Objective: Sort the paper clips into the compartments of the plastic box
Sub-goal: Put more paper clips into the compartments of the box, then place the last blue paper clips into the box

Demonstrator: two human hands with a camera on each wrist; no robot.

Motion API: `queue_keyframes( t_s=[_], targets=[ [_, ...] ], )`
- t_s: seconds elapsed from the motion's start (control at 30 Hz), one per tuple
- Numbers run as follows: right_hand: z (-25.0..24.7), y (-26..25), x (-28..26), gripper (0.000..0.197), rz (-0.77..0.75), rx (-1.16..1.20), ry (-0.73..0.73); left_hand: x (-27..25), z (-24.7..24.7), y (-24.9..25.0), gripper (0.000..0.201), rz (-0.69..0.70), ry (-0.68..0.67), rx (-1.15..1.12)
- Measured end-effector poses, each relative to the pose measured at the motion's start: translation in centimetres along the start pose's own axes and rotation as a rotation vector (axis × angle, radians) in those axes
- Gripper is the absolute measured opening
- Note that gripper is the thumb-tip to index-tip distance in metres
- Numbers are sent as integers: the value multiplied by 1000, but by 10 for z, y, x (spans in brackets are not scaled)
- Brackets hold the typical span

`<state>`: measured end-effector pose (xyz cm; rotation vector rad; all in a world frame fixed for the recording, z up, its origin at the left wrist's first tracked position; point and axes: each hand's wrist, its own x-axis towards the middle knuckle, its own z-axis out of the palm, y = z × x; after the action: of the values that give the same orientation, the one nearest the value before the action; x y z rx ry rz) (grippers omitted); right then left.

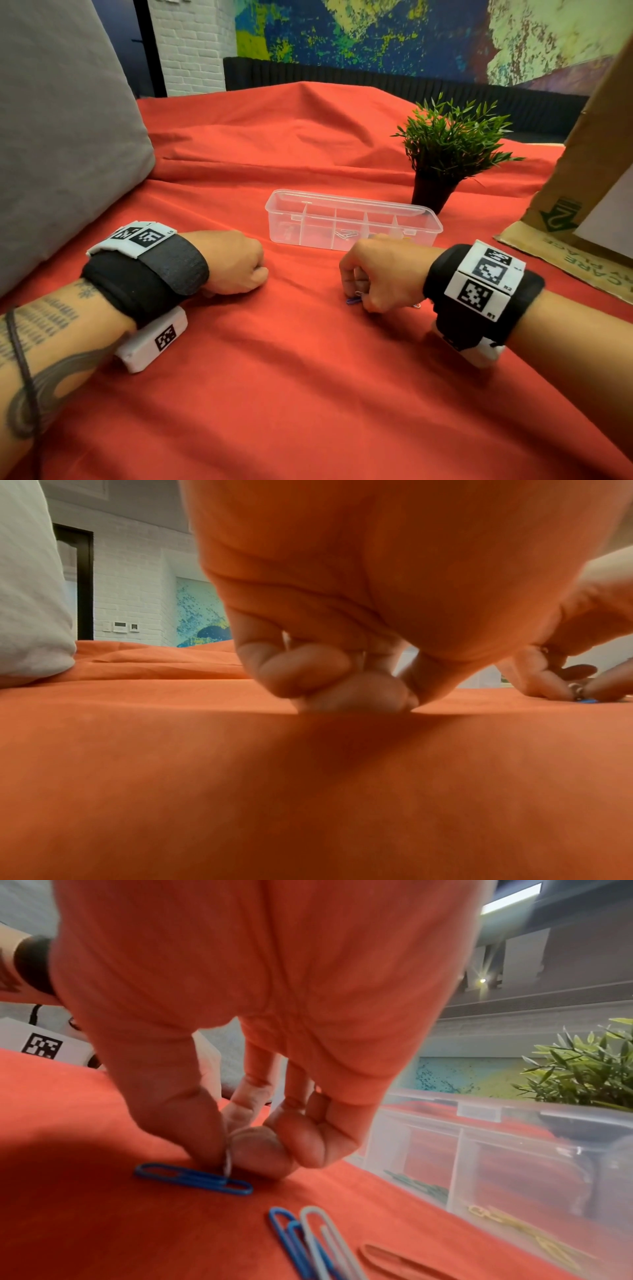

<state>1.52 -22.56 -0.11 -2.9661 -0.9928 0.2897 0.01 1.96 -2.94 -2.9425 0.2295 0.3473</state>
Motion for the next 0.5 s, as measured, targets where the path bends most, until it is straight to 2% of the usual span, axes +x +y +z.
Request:
queue_keyframes(
  t_s=[0.1, 0.23, 0.4, 0.5],
  targets=[
    [0, 5, 0, 24, -27, 24, 18, 0, -1, 0, 48, 5, 9, 2],
    [-9, 12, 5, 14, -73, 74, 82, 2, 1, -1, 47, 17, 9, 2],
    [-33, 30, 28, 9, 4, 213, 494, 4, 2, -3, 46, 16, 4, 2],
    [-38, 44, 49, 9, 99, 298, 646, 6, 4, -5, 47, 24, 14, 12]
  ],
)
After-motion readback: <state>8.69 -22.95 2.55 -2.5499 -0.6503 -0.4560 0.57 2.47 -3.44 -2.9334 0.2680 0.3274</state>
